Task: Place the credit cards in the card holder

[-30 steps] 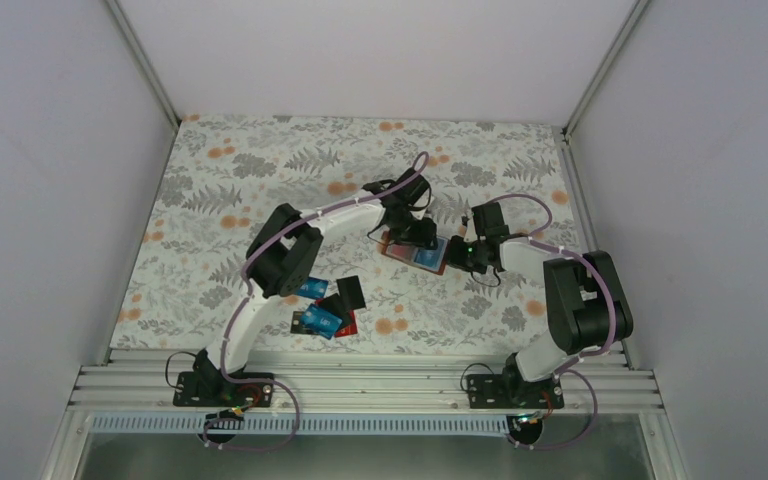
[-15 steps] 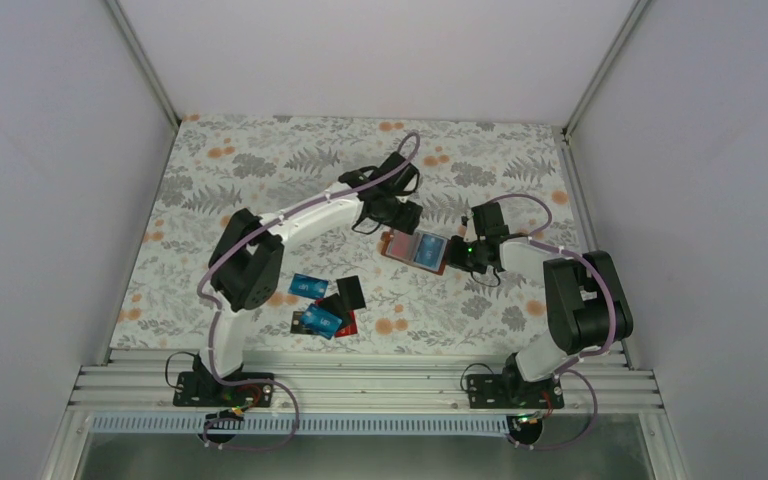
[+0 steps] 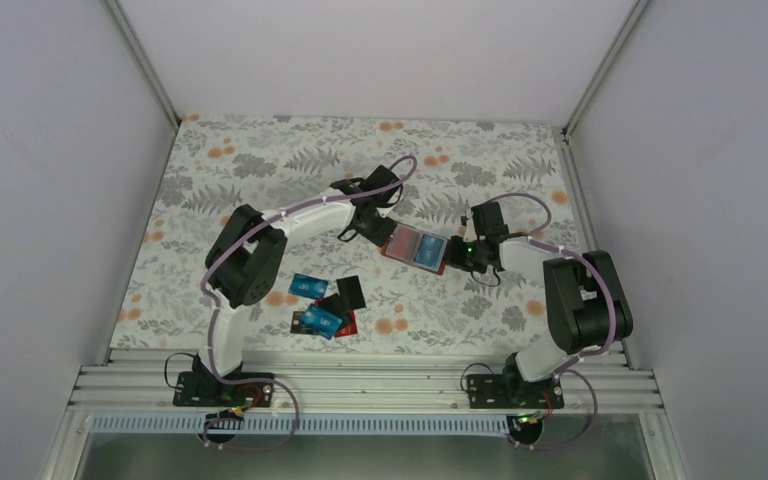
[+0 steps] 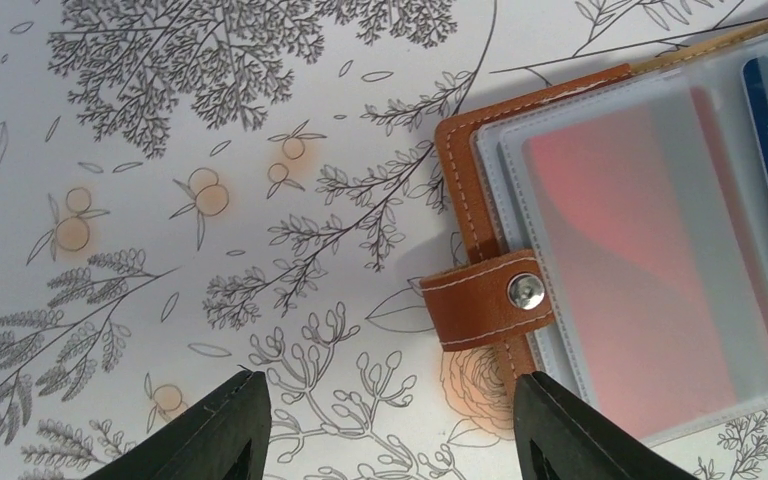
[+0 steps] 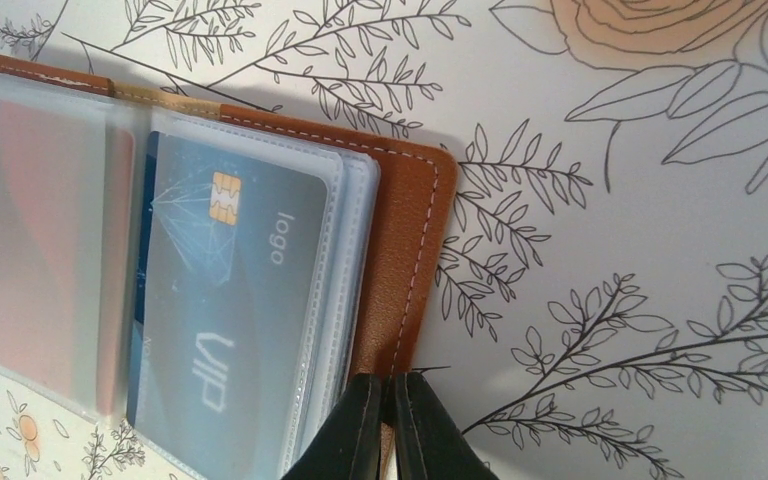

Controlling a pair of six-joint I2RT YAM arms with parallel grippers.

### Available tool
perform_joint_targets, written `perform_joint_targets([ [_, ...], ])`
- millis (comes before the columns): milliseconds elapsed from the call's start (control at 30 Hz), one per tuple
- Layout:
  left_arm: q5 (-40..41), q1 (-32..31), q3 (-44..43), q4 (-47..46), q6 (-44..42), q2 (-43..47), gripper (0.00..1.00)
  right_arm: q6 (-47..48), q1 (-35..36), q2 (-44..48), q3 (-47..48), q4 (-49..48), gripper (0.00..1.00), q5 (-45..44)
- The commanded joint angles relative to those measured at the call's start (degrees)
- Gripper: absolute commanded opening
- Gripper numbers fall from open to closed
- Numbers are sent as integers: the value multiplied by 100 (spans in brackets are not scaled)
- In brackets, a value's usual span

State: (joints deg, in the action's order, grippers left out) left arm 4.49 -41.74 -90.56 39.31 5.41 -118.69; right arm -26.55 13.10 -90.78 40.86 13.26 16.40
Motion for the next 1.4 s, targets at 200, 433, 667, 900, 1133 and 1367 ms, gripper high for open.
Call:
perform_joint_targets([
  [200, -288, -2, -86, -267, -443, -344, 62, 97, 74, -158, 29, 398, 8, -234],
  [433, -246, 3, -176, -335, -490, -552, 62, 121, 69, -170, 32, 396, 8, -233],
  [667, -70, 52, -247, -608, -147, -545, 61, 153, 65, -202, 15, 387, 8, -256],
  [900, -118, 359, -207, -810, 342, -523, 57, 193, 67, -238, 18, 397, 8, -297],
  [1133, -641, 434, -62, -1054, 378, -545, 49, 202, 66, -307, 55, 382, 8, -279],
  [1367, -1191, 494, -17, -1366, 533, -566, 41, 207, 64, -339, 56, 372, 8, -281],
])
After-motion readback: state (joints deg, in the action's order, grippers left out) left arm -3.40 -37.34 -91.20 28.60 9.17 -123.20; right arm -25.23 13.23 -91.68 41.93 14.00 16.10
